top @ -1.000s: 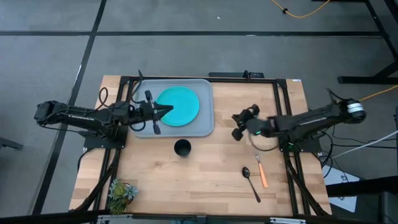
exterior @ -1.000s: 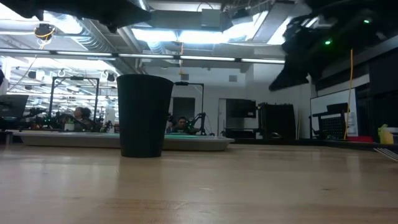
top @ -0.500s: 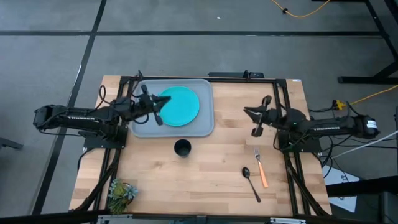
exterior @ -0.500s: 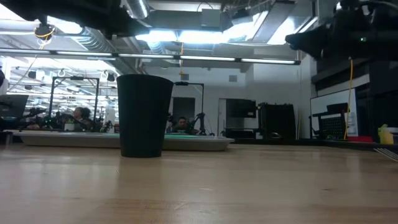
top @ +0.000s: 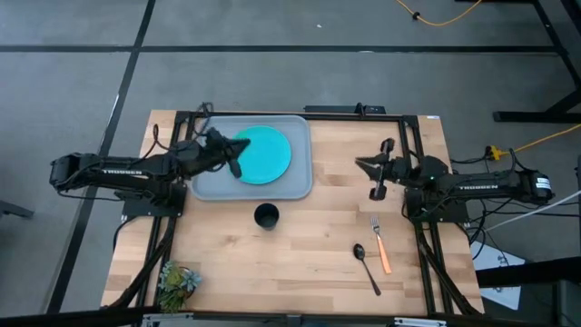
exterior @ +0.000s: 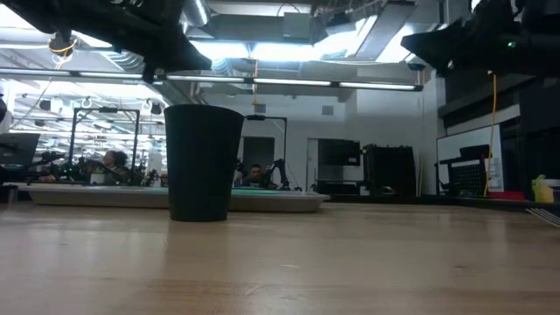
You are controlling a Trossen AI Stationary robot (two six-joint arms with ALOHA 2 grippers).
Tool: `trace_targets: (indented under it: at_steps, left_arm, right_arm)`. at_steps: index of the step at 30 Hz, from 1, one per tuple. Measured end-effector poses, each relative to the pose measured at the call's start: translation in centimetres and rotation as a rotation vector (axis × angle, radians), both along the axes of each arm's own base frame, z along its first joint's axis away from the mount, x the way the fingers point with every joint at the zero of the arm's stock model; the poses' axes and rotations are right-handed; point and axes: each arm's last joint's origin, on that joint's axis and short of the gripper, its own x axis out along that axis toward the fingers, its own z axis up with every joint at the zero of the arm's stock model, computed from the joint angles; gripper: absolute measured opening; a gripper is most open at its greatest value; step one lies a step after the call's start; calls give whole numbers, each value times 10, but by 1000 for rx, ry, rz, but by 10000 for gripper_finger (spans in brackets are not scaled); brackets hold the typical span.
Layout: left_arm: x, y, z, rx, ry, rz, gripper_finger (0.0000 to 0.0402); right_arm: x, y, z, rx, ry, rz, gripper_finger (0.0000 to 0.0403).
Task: Pick and place plate/cup/fork/spoon on tray
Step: Put the black cup on the serving tray to the top left of the blue plate
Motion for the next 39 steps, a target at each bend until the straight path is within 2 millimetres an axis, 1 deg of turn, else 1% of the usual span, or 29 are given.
trace_targets:
  at_steps: [3, 6, 9, 12, 16, 21, 24, 26, 33, 36, 39]
  left_arm:
    - [2, -7, -1, 23, 28, -144, 20]
    - [4, -15, -1, -8, 14, -239, 20]
    - [5, -26, -1, 54, 39, -271, 25]
    - [5, -31, -1, 121, 74, -232, 43]
    - [5, -35, 3, 210, 68, -283, 65]
    - [6, -38, 6, 237, 30, -375, 69]
    - [6, -38, 10, 243, -12, -375, 67]
    - [6, -38, 12, 274, -27, -373, 68]
    - [19, -38, 11, 410, -32, -360, 68]
    - [22, -38, 6, 450, 16, -361, 67]
    - [23, -38, 6, 492, 35, -360, 70]
  right_arm:
    - [1, 4, -1, 109, 4, 173, 46]
    - [0, 8, 0, 117, -1, 307, 46]
    - [0, 10, 1, 101, -5, 369, 46]
    - [0, 10, 1, 121, -5, 379, 46]
    - [0, 10, 1, 113, -5, 378, 46]
    - [0, 10, 1, 16, -4, 355, 46]
    - [0, 10, 1, -2, 0, 350, 46]
    - [0, 10, -1, 32, 21, 356, 46]
    - [2, 10, -12, 298, 126, 393, 46]
    - [2, 10, -14, 324, 150, 391, 46]
    - [2, 10, -14, 268, 149, 384, 46]
